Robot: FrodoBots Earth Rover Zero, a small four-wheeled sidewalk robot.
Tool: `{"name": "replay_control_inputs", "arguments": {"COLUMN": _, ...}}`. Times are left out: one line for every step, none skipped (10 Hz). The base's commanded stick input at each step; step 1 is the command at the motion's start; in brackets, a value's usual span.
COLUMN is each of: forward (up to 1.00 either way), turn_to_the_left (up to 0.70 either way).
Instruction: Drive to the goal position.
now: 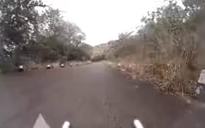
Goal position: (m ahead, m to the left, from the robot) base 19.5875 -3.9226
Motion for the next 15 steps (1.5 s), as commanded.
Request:
{"name": "replay_control_inputs", "arguments": {"forward": 0.5, "turn_to_the_left": 0.0}}
{"name": "replay_control_inputs", "arguments": {"forward": 0.5, "turn_to_the_left": 0.0}}
{"name": "replay_control_inputs", "arguments": {"forward": 0.5, "turn_to_the_left": 0.0}}
{"name": "replay_control_inputs", "arguments": {"forward": 0.5, "turn_to_the_left": 0.0}}
{"name": "replay_control_inputs", "arguments": {"forward": 0.5, "turn_to_the_left": 0.0}}
{"name": "replay_control_inputs", "arguments": {"forward": 0.5, "turn_to_the_left": 0.0}}
{"name": "replay_control_inputs", "arguments": {"forward": 0.5, "turn_to_the_left": 0.0}}
{"name": "replay_control_inputs", "arguments": {"forward": 0.5, "turn_to_the_left": 0.0}}
{"name": "replay_control_inputs", "arguments": {"forward": 0.5, "turn_to_the_left": 0.0}}
{"name": "replay_control_inputs", "arguments": {"forward": 0.5, "turn_to_the_left": 0.0}}
{"name": "replay_control_inputs", "arguments": {"forward": 0.5, "turn_to_the_left": 0.0}}
{"name": "replay_control_inputs", "arguments": {"forward": 0.5, "turn_to_the_left": 0.0}}
{"name": "replay_control_inputs", "arguments": {"forward": 0.5, "turn_to_the_left": 0.0}}
{"name": "replay_control_inputs", "arguments": {"forward": 0.5, "turn_to_the_left": 0.0}}
{"name": "replay_control_inputs", "arguments": {"forward": 0.5, "turn_to_the_left": 0.0}}
